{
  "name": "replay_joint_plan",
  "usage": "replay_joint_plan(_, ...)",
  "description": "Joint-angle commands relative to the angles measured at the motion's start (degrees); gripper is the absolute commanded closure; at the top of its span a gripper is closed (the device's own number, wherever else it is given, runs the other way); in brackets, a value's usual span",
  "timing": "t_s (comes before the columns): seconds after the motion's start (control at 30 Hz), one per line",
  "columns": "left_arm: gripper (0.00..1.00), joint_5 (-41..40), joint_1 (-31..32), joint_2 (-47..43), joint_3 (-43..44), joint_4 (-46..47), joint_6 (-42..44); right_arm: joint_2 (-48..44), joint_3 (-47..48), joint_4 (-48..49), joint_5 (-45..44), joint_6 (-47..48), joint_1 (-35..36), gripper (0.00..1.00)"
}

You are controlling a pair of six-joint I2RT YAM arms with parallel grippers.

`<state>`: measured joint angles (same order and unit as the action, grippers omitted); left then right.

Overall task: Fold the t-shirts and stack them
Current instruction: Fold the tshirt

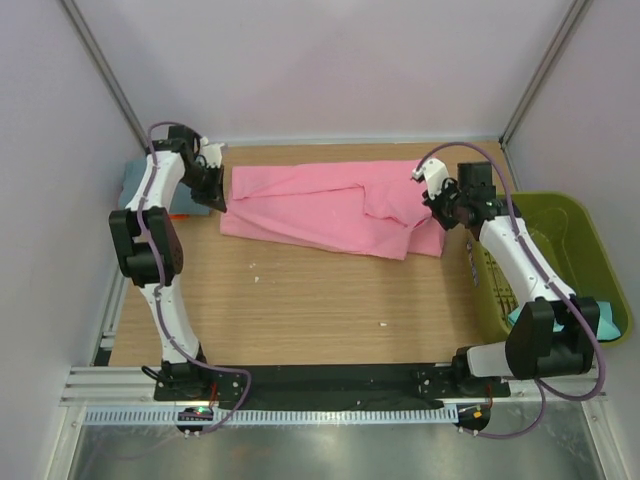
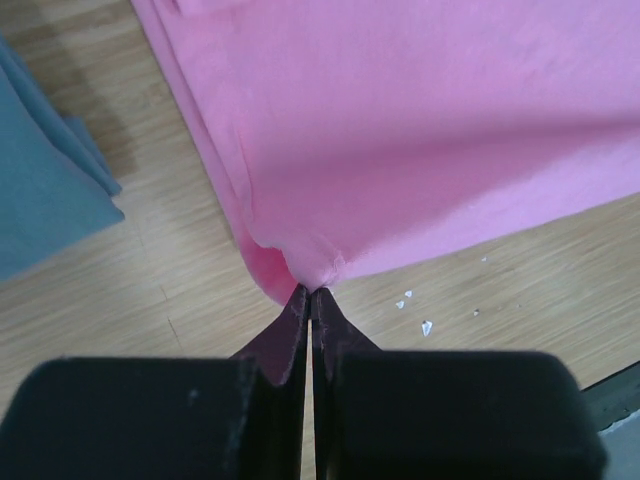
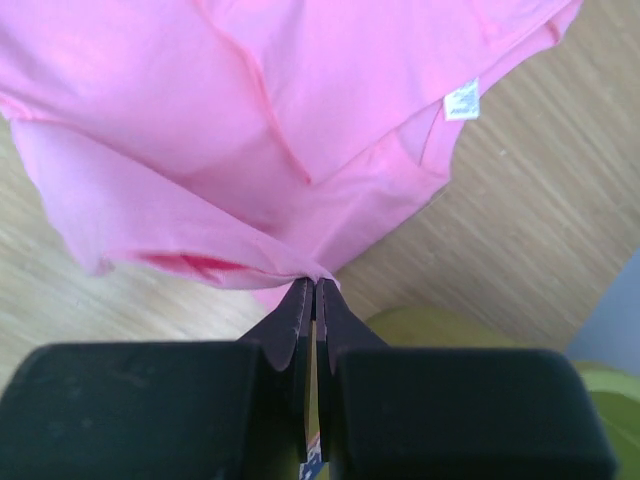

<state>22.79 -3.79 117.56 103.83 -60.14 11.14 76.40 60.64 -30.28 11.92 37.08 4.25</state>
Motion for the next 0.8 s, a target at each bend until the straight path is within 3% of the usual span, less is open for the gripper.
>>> replay_joint_plan(0.0,1.0,3.14,-0.08,3.9,7.25,-4.09,0.99,3.31,7.28,4.0,-0.85,-2.71,-0.03,0.99)
replay_joint_plan(0.37,1.0,4.11,0.28,9.0,14.73,-2.53,-0.58,16.75,25.38,7.52,-0.06,-6.14,-1.44,0.99)
replay_joint_plan(0.77,1.0,0.25,0.28,15.51,23.52,-0.07,-2.26,34.15,38.66,11.74,-0.58,-8.43,-2.32,0.99)
